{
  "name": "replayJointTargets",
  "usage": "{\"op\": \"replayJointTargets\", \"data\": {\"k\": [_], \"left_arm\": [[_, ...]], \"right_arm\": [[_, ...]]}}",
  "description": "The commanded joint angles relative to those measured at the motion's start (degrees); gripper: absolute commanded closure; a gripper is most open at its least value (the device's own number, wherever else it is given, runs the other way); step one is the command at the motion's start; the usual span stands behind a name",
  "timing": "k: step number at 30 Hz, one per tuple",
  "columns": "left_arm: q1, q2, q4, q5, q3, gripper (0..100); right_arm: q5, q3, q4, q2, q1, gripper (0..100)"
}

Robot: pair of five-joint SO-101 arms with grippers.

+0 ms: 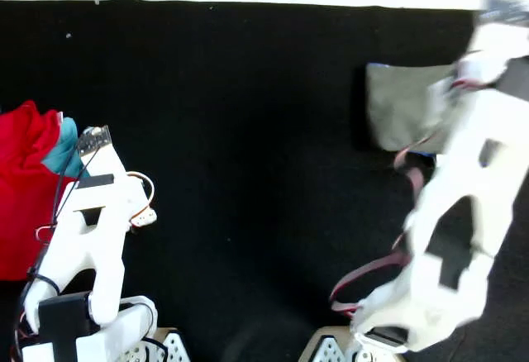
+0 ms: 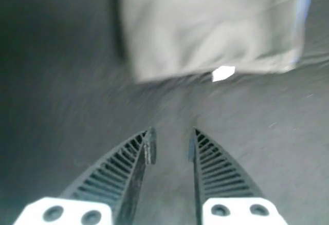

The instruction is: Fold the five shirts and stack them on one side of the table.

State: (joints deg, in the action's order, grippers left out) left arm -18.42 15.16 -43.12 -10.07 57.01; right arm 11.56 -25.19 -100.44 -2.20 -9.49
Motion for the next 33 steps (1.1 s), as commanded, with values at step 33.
{"op": "replayJointTargets", "data": {"k": [33], "left_arm": [[-10.4, 0.2, -22.2, -5.0, -19.0, 92]], "right_arm": [[5.5, 94.6, 61.8, 26.6, 10.7, 88.2]]}}
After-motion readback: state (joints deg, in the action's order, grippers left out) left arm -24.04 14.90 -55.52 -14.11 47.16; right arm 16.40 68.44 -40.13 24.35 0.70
